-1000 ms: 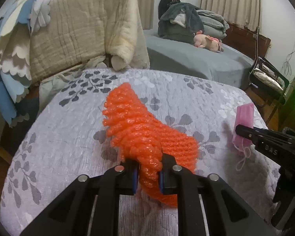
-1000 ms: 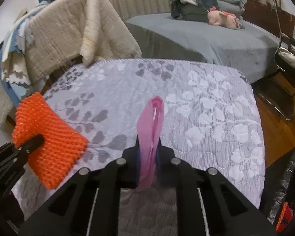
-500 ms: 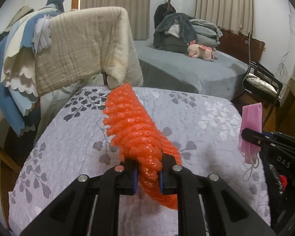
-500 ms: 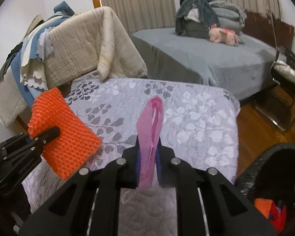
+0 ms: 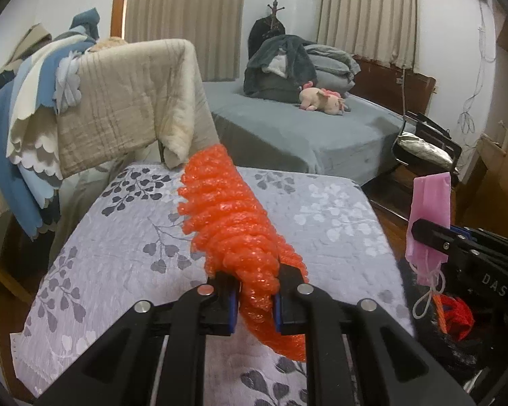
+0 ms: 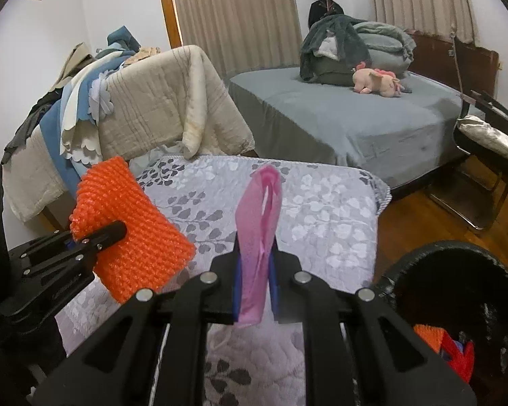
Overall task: Collect trash
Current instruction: 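Carry the mesh pad and pink mask over the black bin and release both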
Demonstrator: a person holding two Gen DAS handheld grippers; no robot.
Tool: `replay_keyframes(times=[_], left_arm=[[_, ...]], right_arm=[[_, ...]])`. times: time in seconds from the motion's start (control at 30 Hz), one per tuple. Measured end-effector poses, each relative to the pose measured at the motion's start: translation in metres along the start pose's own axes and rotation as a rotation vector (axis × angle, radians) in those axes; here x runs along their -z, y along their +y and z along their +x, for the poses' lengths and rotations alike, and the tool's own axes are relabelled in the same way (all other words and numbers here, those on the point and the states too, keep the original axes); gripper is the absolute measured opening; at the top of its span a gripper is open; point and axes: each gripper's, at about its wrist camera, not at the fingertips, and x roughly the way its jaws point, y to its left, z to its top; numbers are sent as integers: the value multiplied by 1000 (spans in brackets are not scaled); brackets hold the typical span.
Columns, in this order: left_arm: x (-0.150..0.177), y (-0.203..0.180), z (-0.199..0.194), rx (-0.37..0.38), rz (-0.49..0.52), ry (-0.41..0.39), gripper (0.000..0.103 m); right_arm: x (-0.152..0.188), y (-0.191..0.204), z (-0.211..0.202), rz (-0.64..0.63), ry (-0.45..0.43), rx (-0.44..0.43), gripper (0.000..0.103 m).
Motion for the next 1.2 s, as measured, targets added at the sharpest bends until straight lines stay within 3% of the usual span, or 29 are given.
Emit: replay_keyframes(times=[0.6, 1.2], left_arm=[[7, -68, -62, 130, 66, -45, 15], [2, -133, -104, 254, 173, -114, 15]], right_arm=[[28, -23, -98, 14, -81, 110, 13], [53, -68, -159, 95, -137, 231, 14]])
